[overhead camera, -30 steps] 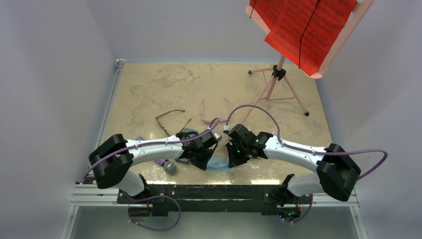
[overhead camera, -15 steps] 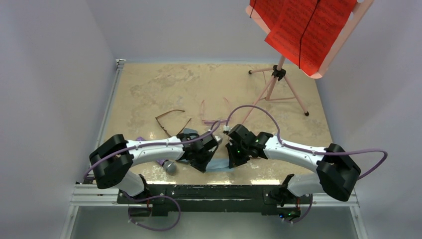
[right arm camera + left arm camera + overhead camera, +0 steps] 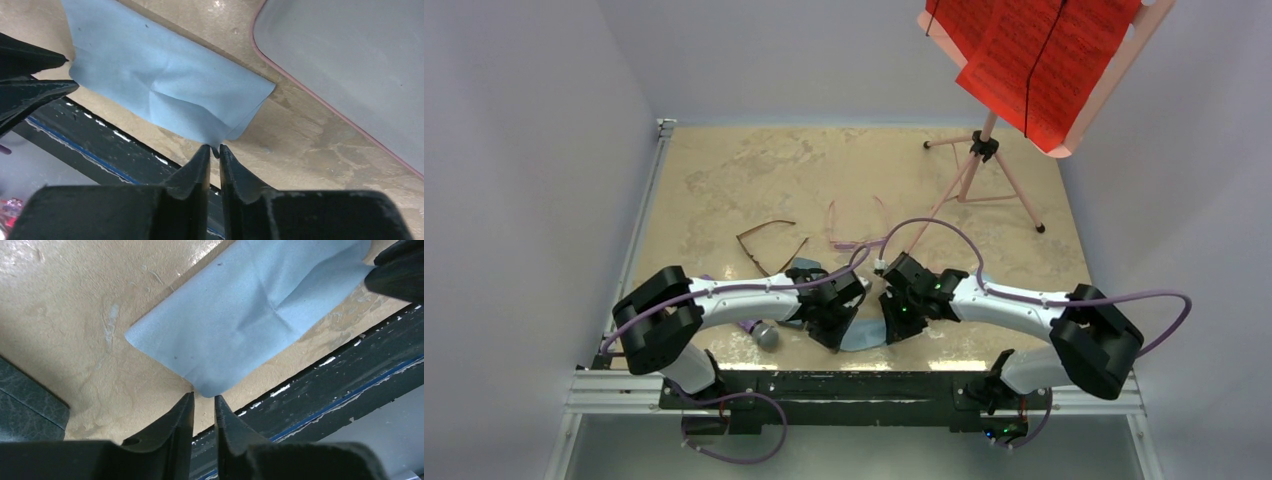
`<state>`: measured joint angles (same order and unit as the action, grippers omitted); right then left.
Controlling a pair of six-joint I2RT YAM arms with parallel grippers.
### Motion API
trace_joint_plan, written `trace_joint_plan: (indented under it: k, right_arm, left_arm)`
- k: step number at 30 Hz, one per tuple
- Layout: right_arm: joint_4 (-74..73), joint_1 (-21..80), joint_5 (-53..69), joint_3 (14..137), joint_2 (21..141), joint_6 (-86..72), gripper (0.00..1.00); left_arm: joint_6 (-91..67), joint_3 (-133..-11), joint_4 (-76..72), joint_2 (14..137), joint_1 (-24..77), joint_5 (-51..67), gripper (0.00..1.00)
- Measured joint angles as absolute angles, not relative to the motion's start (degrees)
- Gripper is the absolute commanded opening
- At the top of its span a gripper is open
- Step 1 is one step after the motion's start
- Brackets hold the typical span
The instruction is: Organize the sunglasses
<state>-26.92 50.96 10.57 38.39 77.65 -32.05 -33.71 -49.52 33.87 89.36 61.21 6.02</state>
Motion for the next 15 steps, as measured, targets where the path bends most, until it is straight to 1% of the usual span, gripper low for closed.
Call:
trace_joint_plan:
  k: [1, 2, 3, 4, 5, 9, 12, 15]
  right_arm:
    - [-26.85, 50.96, 10.61, 38.20, 77.65, -32.10, 0.35]
    - [-26.87, 50.96, 10.70, 38.00, 77.62, -32.14, 0.46]
    - [-26.87, 51.00, 10.76, 37.80, 77.58, -32.32, 0.50]
    - [-26.79, 51.00, 10.98, 37.52, 77.45, -32.49, 0.57]
    - [-26.72, 51.00, 11.16, 37.19, 77.10, -32.51, 0.60]
    - [-27.07, 51.05, 11.38, 35.40, 72.49, -33.45, 0.61]
    - [-27.24, 51.11, 10.04, 35.05, 68.36, -35.59, 0.62]
    - [-26.79, 51.11, 7.18, 34.96, 66.22, -40.05, 0.58]
  left_arm:
    - [-33.87, -49.54, 33.89, 89.34, 61.21, 6.28, 0.34]
    - [-34.02, -49.54, 33.93, 89.27, 61.21, 6.63, 0.39]
    - [-34.04, -49.54, 34.02, 89.12, 61.21, 6.90, 0.44]
    - [-34.39, -49.52, 34.15, 88.71, 61.21, 7.22, 0.50]
    - [-34.89, -49.50, 34.35, 87.90, 61.21, 7.46, 0.54]
    - [-36.53, -48.38, 34.89, 81.78, 61.21, 8.03, 0.73]
    - [-39.16, -47.05, 35.77, 76.14, 61.14, 7.18, 0.75]
    - [-42.76, -46.96, 36.01, 74.59, 60.71, 5.65, 0.70]
